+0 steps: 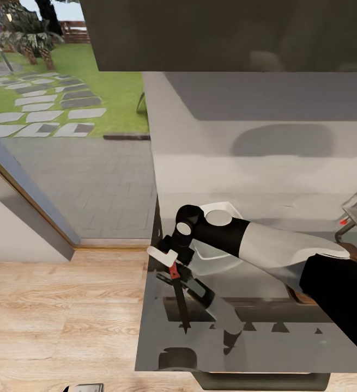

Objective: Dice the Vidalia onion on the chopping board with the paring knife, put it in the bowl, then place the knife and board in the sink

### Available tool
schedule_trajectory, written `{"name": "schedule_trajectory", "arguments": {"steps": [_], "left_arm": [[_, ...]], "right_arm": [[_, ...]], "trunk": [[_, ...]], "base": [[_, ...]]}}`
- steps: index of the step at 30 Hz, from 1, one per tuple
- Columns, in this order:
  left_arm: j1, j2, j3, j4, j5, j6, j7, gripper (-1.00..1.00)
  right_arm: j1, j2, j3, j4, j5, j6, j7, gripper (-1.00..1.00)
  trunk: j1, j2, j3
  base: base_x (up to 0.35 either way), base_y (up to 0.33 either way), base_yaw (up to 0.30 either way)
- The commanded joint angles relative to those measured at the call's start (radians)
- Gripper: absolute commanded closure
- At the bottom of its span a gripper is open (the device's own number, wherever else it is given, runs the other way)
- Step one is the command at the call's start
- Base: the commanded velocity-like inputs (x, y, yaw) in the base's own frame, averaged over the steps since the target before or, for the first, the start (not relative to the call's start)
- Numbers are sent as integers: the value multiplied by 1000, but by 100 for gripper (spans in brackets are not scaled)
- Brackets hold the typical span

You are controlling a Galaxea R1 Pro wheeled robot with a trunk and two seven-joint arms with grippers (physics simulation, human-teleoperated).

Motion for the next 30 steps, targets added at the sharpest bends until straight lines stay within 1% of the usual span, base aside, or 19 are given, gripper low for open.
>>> {"name": "schedule_trajectory", "arguments": {"steps": [1, 5, 22, 30], "left_arm": [[-1, -1, -9, 3, 5, -5, 3, -100], [-1, -1, -9, 3, 5, -5, 3, -100], [-1, -1, -9, 3, 5, -5, 3, -100], [-1, -1, -8, 3, 5, -6, 3, -100]], "right_arm": [[-1, 1, 1, -1, 7, -10, -1, 100], [-1, 13, 1, -1, 7, -9, -4, 100], [-2, 20, 1, -1, 7, -9, -18, 100], [-1, 46, 1, -1, 7, -4, -21, 100]], "trunk": [[1, -2, -2], [1, -2, -2], [1, -2, -2], [1, -2, -2]], "base": [[0, 0, 0], [0, 0, 0], [0, 0, 0], [0, 0, 0]]}}
